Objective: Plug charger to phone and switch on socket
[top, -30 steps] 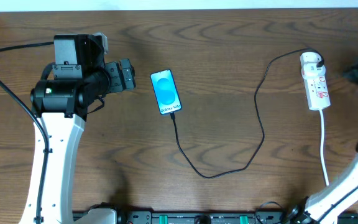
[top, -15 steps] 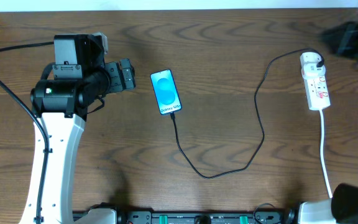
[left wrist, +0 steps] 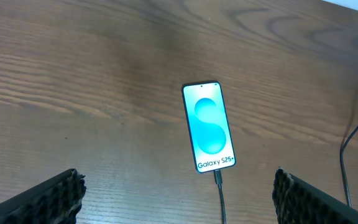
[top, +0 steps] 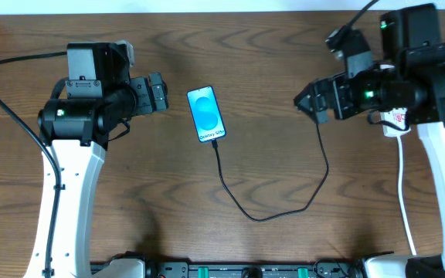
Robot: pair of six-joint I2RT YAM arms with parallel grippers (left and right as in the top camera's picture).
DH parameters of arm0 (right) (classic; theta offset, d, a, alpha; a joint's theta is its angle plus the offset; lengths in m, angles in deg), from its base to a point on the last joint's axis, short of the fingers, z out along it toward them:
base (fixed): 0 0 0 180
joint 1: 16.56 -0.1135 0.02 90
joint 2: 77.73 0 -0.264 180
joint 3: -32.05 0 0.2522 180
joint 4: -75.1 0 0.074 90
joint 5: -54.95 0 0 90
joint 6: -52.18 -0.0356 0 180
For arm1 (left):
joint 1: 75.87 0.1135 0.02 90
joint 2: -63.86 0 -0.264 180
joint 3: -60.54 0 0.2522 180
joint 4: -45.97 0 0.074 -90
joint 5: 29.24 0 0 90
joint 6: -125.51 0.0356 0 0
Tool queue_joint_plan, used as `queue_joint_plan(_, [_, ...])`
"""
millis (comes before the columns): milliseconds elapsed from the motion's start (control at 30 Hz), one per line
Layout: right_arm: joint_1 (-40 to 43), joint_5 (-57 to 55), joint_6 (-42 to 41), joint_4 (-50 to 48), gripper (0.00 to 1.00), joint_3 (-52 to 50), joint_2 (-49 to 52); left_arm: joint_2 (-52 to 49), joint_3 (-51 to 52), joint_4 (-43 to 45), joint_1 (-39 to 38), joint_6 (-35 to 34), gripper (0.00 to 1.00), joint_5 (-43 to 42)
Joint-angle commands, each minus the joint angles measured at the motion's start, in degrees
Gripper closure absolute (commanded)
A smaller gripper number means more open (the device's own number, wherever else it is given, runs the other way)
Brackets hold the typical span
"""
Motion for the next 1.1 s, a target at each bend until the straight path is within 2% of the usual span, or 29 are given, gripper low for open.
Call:
queue_joint_plan(0, [-1.05, -1.90, 0.90, 0.13, 0.01, 0.02, -0.61, 0.31, -0.42, -0.11, -0.07, 0.33, 0.02, 0.20])
queue_joint_plan(700, [-1.07, -4.00, 0.90, -1.60, 0.01, -0.55, -1.44, 0.31, -0.42, -0.11, -0.07, 0.33, 0.02, 0.20])
queue_joint_plan(833, [-1.11, -10.47, 0.90, -10.16, 0.01, -5.62, -5.14, 0.31, -0.42, -0.11, -0.07, 0.33, 0.02, 0.20])
queue_joint_plan(1067, [-0.52, -15.63, 0.90, -35.30, 0.01, -28.39, -19.12, 0.31, -0.42, -0.11, -0.07, 0.33, 0.02, 0.20])
